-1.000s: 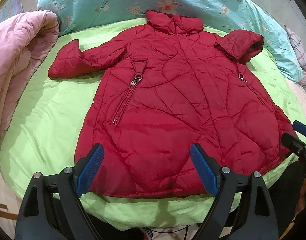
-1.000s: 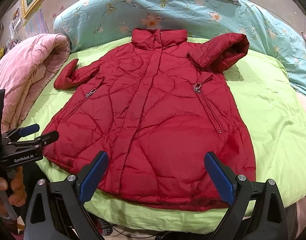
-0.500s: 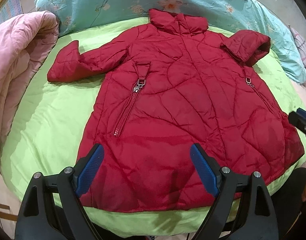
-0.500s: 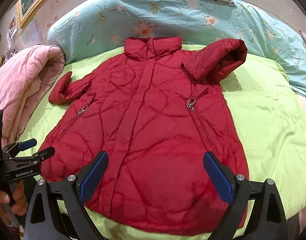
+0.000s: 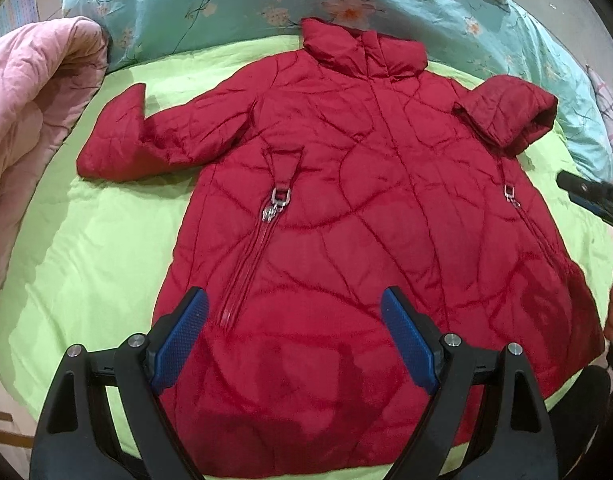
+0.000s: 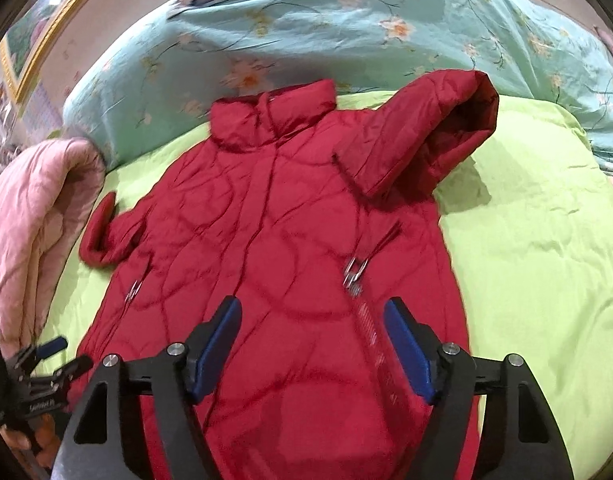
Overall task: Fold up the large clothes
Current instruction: 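Grasp the jacket sleeve cuff with the right gripper, then carry the sleeve across the jacket body with the right gripper and release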
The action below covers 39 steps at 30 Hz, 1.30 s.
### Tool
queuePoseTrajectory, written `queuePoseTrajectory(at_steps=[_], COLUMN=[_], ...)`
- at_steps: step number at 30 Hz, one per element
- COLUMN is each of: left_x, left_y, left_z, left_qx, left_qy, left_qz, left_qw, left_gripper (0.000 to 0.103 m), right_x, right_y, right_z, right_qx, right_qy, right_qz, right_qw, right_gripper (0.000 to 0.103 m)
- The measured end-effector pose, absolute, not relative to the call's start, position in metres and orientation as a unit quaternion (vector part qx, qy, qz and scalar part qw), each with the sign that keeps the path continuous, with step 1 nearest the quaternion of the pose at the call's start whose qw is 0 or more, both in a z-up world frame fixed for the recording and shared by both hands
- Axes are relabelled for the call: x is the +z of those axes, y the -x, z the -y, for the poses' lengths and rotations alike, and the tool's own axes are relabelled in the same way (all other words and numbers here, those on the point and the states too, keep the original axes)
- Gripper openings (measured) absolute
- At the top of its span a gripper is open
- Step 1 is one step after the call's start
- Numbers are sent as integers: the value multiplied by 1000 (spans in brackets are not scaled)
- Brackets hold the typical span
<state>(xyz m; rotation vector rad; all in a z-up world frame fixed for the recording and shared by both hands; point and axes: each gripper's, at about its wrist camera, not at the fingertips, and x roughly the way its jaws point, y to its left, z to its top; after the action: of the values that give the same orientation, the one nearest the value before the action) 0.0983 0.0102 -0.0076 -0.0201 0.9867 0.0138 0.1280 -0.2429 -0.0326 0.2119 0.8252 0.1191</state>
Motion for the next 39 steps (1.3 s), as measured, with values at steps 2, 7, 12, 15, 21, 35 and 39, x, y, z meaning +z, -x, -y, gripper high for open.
queuePoseTrajectory(at_steps=[2,7,12,15,21,35,39], left_x=[-6,-6,-7,-7,-9,-17,-13], left_y=[-105,-122,-141,-150,-168,-191,-195], left_z=[-11,-12,-9,-8,-5,-15,-27], left_qx=[-5,-14,-13,-17,-21,-36,-37], left_qy=[17,38,38,43,45,72,94], left_qz=[-473,-474,-473,-472,-473,-481,-478], left_qw=[881,880,880,880,880,873,872], left_gripper=[89,89,89,89,89,89,89], right_x=[-33,-31,-36,-44,-58,-55,-48], right_y=[-141,-179,-214,-238,-274,-298,-298], right_z=[250,268,280,288,306,277,240], right_qx=[53,38,24,21,19,104,171], right_qy=[-108,-119,-129,-143,-185,-238,-266], right_qz=[-399,-393,-394,-400,-397,-363,-353], right_qw=[909,911,910,905,899,895,881], right_gripper=[71,64,55,52,49,10,10])
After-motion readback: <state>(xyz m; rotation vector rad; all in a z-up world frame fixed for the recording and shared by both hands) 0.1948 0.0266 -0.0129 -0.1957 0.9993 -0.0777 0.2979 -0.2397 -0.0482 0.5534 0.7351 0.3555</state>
